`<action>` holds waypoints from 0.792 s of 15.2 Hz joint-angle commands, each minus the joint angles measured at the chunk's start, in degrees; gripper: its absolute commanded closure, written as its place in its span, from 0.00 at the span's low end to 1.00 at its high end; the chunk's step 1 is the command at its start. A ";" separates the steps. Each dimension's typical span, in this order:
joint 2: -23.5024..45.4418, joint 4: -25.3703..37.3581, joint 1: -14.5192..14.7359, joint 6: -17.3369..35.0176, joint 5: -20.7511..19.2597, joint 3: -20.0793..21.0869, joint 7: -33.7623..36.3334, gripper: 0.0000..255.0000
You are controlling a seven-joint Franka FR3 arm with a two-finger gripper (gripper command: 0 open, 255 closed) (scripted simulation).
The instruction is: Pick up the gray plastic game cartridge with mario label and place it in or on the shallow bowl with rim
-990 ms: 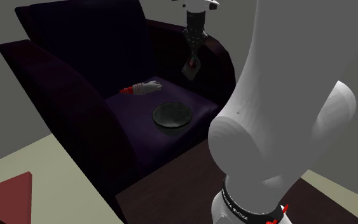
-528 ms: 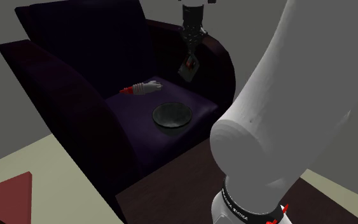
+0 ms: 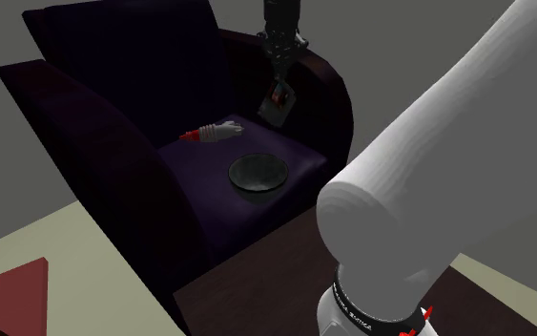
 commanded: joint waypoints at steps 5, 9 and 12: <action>-3.41 -5.37 0.24 1.74 -0.61 1.70 2.74 1.00; -2.15 -7.50 0.20 5.14 -0.76 1.35 2.82 1.00; -1.02 -8.99 0.19 7.73 -0.84 1.09 2.87 1.00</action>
